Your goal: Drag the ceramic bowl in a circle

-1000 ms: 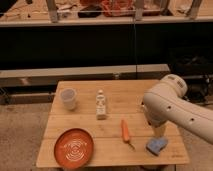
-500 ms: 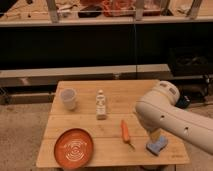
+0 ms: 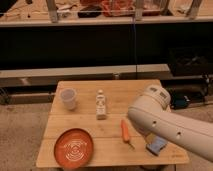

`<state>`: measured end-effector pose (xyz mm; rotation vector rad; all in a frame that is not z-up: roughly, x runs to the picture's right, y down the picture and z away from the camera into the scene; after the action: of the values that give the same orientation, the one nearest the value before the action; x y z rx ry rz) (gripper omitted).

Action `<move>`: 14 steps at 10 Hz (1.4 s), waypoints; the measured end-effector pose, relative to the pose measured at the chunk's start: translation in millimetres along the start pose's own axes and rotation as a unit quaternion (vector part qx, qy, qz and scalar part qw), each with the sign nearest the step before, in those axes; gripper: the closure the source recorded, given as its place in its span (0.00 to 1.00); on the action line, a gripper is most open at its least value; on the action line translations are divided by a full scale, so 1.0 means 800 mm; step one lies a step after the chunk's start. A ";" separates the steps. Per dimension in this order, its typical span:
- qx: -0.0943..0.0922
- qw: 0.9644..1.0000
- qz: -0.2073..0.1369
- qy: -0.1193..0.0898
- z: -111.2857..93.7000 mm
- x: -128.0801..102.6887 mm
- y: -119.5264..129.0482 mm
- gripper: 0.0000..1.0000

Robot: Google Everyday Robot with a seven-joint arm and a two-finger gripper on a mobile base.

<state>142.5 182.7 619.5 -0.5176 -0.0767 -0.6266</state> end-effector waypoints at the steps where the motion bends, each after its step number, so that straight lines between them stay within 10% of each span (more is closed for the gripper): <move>1: 0.001 1.000 -0.009 -0.001 -0.001 -0.006 -0.003 0.20; 14: 0.015 0.986 -0.158 -0.043 0.033 -0.084 -0.037 0.20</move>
<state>72.8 211.4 640.7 -0.5066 -0.2541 -0.9112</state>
